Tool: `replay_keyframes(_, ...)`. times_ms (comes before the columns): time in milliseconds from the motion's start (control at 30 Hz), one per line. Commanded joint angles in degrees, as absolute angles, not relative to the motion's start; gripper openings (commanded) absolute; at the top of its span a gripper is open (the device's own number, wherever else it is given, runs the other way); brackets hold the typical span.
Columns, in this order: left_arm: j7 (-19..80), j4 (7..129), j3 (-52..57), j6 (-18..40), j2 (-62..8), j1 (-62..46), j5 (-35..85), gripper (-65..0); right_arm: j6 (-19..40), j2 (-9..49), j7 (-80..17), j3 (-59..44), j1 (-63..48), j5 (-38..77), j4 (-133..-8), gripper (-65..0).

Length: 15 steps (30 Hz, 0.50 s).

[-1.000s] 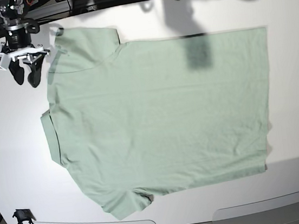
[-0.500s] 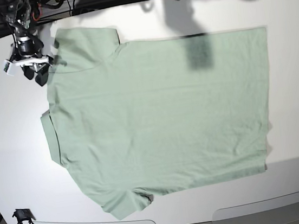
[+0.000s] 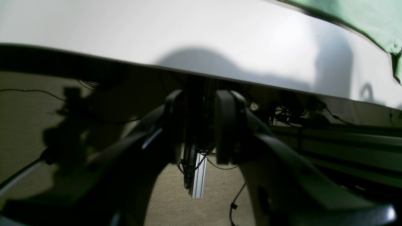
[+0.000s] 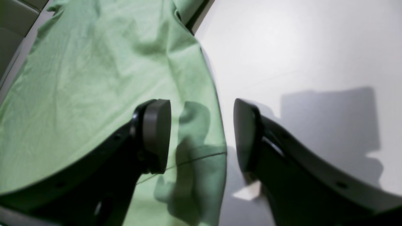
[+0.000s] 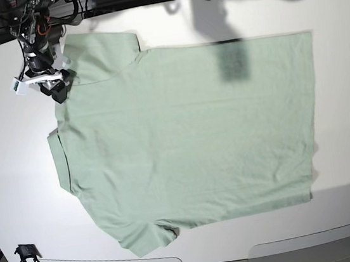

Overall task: Fold the T-shirt properly
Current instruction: 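Move the right gripper to the shirt's shoulder corner and grasp it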

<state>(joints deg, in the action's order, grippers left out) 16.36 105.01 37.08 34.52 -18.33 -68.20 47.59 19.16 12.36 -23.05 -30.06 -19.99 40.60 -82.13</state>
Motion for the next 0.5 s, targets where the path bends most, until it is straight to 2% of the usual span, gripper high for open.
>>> replay_keyframes(0,15.0,105.75,37.56,34.81,-18.59,-69.21,48.27,-49.6,19.68,12.82,-23.62,-30.09,-19.88,41.15,-82.89,-34.9)
replay_keyframes(367,13.89,105.86,38.3,34.79,-16.84,-68.86,48.29,-49.6,19.7,11.09,-25.76,-28.08,-20.08,41.08,-82.89,-35.1)
replay_keyframes(400,13.89,105.86,38.79,34.79,-16.86,-68.47,48.27,-49.5,19.68,11.0,-25.76,-28.08,-20.08,40.99,-82.89,-35.9)
replay_keyframes(467,13.96,105.86,40.12,34.79,-16.86,-67.51,48.27,-49.2,19.68,10.96,-25.82,-28.08,-20.08,40.66,-82.89,-41.6)
